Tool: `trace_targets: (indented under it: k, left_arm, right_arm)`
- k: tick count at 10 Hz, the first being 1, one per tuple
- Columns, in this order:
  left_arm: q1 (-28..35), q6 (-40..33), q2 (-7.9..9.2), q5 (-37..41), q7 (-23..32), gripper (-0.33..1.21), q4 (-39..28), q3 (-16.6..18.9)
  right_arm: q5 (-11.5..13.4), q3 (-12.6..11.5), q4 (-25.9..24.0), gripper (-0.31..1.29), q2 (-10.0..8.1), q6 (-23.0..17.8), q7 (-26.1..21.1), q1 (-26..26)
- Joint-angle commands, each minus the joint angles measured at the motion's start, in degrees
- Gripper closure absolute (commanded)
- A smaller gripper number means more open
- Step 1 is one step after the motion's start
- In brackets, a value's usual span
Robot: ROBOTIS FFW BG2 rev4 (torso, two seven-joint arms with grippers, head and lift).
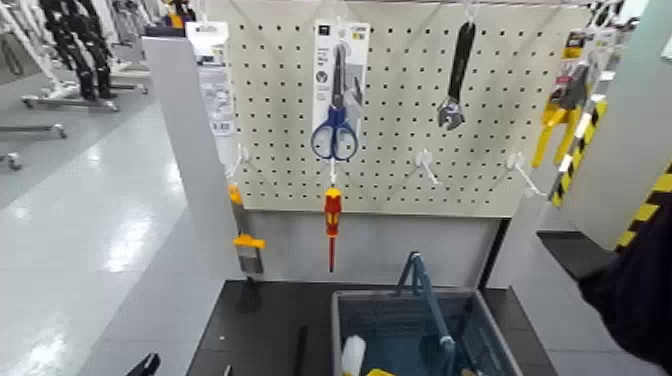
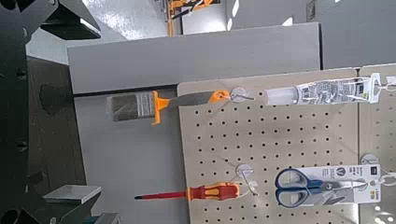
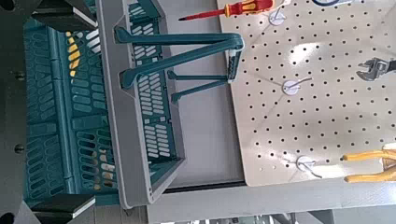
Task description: Put the red glue tube into the crate.
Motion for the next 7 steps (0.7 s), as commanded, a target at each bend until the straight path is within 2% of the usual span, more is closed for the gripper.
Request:
trace_targets:
  k: [1,4,7]
  left_arm:
    - [0.0,0.2,0.0,-0.04,0.0,0.13,-0.16,0.0]
    - [0.09,0.99,0.0,-0.31,0.27,0.13,-0.86,0.17]
    - [0.0,6.7,0.0,-0.22,0.44,0.13,-3.41,0.61]
  right_arm:
    - [0.05,-0.09,-0.06,0.02,7.47,0.0,0.04,0.01]
    - [-0.04,-0.09,-0.15,0.02,7.47,0.0,-0.05,0.1]
    - [0.05,-0.09,0.03,0.02,7.47,0.44,0.04,-0.08]
